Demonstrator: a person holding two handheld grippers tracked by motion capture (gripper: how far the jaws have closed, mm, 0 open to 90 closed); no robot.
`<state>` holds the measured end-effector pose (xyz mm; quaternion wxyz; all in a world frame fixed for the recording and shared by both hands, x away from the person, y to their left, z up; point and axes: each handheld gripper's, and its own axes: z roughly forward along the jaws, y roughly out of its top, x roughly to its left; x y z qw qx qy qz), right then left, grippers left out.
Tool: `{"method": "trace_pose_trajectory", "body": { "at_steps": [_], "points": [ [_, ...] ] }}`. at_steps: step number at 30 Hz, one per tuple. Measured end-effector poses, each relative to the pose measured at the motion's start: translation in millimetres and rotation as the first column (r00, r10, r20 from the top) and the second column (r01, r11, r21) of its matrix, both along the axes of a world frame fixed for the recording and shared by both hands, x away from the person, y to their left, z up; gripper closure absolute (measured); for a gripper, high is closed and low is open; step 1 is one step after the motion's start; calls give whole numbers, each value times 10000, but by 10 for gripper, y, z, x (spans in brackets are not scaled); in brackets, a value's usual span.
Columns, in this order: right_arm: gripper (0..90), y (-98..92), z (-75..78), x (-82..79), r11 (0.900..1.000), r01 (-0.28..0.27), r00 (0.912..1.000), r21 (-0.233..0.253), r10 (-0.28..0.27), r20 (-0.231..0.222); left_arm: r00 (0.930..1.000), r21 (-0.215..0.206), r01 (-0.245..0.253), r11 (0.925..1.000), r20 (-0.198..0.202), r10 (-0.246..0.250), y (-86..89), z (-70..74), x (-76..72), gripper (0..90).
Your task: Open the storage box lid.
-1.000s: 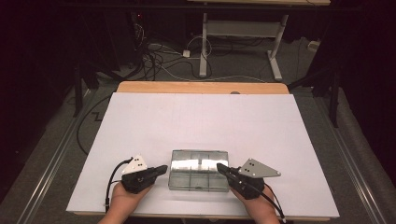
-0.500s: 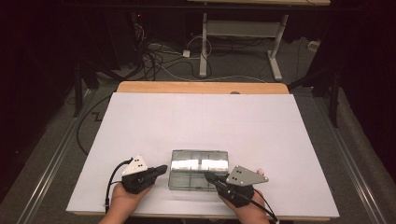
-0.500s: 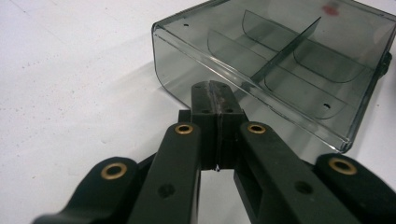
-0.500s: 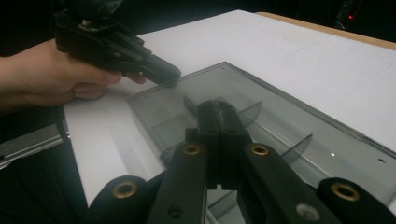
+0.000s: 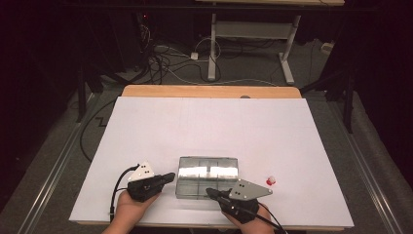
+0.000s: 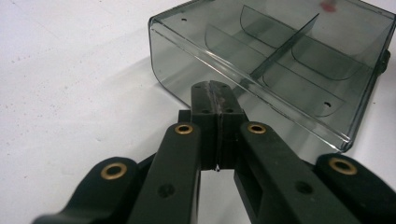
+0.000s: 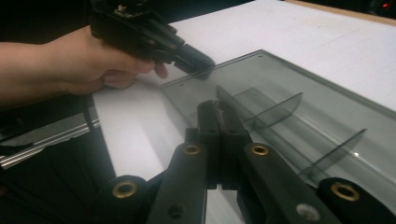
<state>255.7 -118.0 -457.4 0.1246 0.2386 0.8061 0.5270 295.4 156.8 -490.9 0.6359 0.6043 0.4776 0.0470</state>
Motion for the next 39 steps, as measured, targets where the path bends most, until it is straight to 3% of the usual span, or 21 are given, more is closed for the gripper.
{"method": "trace_pose_trajectory", "body": {
  "at_steps": [9, 14, 29, 39],
  "points": [
    [900, 128, -94, -72, 9962, -816, 9957, -307, 802, -458, 10000, 89, 17, 10000, -42, -17, -9, -4, 3, 875],
    [900, 186, -151, -102, 9929, -1011, 9932, -623, 972, -634, 9997, 370, -34, 9993, -240, 42, -38, -16, 25, 875],
    [900, 169, -291, -40, 9874, -665, 9898, -1434, 471, -1346, 9997, 480, 65, 9988, -230, -54, -48, -22, 21, 875],
    [900, 141, -315, 8, 9885, -441, 9876, -1445, 213, -1555, 9998, 487, 66, 9988, -196, -56, -51, -22, 16, 875]
  ]
}}
